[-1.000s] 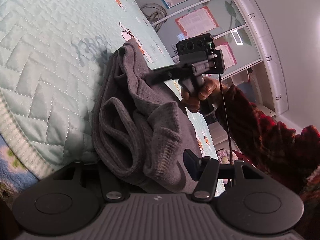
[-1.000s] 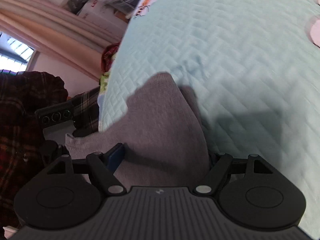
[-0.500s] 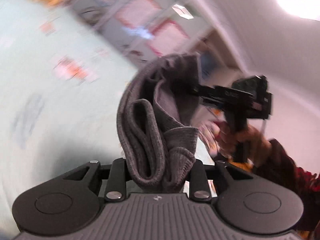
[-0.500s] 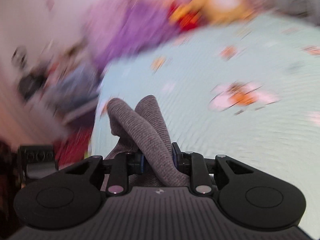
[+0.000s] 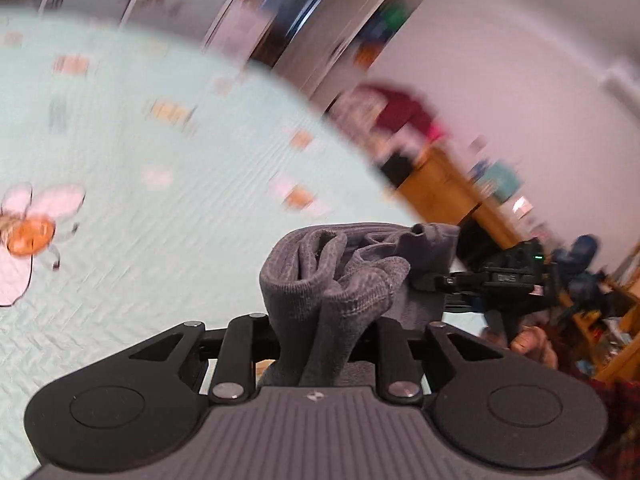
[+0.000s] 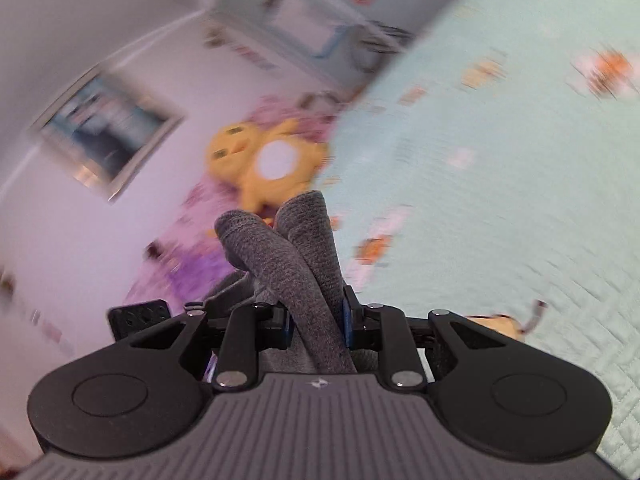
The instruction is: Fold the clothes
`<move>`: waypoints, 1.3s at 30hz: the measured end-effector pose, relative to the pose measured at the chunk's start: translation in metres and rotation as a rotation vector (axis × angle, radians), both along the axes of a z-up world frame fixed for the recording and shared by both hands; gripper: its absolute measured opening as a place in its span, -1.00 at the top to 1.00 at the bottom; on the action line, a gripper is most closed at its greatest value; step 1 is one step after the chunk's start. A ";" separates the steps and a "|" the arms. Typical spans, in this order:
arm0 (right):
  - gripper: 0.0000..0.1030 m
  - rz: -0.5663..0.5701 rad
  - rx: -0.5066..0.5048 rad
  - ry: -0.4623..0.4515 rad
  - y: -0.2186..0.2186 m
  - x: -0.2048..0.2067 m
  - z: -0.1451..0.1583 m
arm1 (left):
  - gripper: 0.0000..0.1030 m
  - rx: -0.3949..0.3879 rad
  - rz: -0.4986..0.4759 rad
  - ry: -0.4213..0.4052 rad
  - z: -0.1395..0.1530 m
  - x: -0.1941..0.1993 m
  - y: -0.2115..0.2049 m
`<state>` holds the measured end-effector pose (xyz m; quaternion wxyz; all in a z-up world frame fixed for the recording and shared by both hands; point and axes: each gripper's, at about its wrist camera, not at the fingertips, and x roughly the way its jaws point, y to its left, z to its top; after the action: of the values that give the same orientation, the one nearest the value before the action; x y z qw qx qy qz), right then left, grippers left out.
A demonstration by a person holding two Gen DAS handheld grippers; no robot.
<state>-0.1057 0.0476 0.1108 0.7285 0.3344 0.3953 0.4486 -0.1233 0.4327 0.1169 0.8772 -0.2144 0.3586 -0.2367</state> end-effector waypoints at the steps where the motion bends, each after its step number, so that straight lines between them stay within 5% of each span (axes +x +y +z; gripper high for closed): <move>1: 0.57 -0.026 -0.006 0.042 0.003 0.012 -0.019 | 0.55 0.008 0.023 0.040 -0.015 0.022 0.004; 5: 0.61 -0.127 -0.069 0.115 0.016 0.058 -0.078 | 0.43 0.012 0.155 0.221 -0.089 0.086 0.017; 8: 0.63 -0.156 -0.101 0.141 0.018 0.071 -0.101 | 0.11 -0.092 0.241 0.226 -0.117 0.097 0.027; 13: 0.57 -0.174 -0.126 0.169 0.017 0.076 -0.126 | -0.23 -0.252 0.377 0.163 -0.121 0.071 0.051; 18: 0.54 -0.233 -0.199 -0.042 0.017 0.060 -0.084 | -0.24 -0.217 0.617 0.042 -0.087 0.028 0.071; 22: 0.53 -0.155 -0.187 -0.207 0.048 0.058 -0.046 | -0.24 -0.251 0.576 -0.097 -0.056 0.003 0.051; 25: 0.39 -0.062 -0.192 -0.235 0.073 0.053 -0.035 | -0.29 -0.231 0.429 -0.104 -0.061 0.011 0.023; 27: 0.26 -0.040 -0.160 -0.178 0.084 0.059 -0.042 | -0.28 -0.190 0.418 -0.065 -0.078 0.023 0.015; 30: 0.24 -0.156 -0.203 -0.065 0.086 0.083 -0.074 | -0.07 -0.285 0.503 -0.017 -0.112 0.039 0.030; 32: 0.50 -0.226 -0.194 0.018 0.077 0.095 -0.096 | -0.08 -0.338 0.523 0.000 -0.116 0.040 0.037; 33: 0.65 -0.242 -0.162 0.059 0.071 0.099 -0.106 | -0.11 -0.336 0.521 0.004 -0.113 0.041 0.036; 35: 0.64 -0.255 -0.115 0.095 0.064 0.103 -0.113 | -0.27 -0.333 0.502 0.005 -0.104 0.040 0.034; 39: 0.25 -0.281 -0.051 0.077 0.056 0.096 -0.101 | -0.59 -0.340 0.513 -0.031 -0.086 0.031 0.035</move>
<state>-0.0099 0.1032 0.0099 0.7766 0.3850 0.3834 0.3189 -0.0921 0.4675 0.0304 0.8652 -0.4381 0.2344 -0.0675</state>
